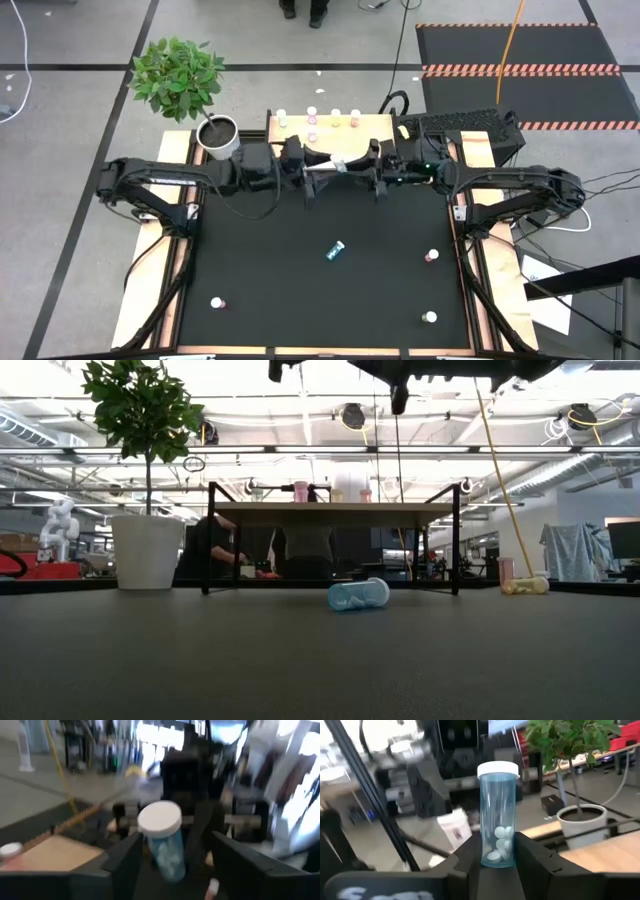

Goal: Pick and place medicine bottles onto shelf by color
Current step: Put the left blue pill bottle on the shelf aligned with the other blue pill bottle

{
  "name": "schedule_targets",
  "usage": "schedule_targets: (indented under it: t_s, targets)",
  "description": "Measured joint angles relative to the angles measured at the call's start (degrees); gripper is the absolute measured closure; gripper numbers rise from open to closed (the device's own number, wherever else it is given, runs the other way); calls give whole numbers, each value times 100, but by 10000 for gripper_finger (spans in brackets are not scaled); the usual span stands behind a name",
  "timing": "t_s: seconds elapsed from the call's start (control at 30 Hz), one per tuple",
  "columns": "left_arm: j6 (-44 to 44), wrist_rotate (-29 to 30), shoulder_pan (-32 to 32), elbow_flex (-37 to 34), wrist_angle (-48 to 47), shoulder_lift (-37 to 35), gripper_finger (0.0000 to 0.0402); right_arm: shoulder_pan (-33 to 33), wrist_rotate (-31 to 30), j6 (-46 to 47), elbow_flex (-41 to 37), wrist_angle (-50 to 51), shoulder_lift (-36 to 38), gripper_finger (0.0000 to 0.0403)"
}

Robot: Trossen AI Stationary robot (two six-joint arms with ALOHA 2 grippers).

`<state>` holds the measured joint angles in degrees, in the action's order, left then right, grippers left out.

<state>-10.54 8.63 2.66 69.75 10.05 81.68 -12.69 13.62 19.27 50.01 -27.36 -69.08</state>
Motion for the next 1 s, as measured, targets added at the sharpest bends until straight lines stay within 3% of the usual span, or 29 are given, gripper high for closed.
schedule_targets:
  t_s: [0.2,0.4,0.6,0.8,1.0]
  targets:
    - [724,-777,104,1604,-2616,119,109,0,-19,-936,-1,687,209,306]
    - [854,-1587,401,2719,-4156,729,109,39,-22,-1789,-5,791,219,306]
    - [1193,-1635,470,3213,-4322,1184,132,76,-38,-2215,-16,846,205,306]
    - [1473,-1177,491,3396,-4468,1196,146,93,0,-2241,3,680,226,306]
    - [1586,-1121,522,3522,-4606,1112,140,81,-4,-2263,6,496,247,306]
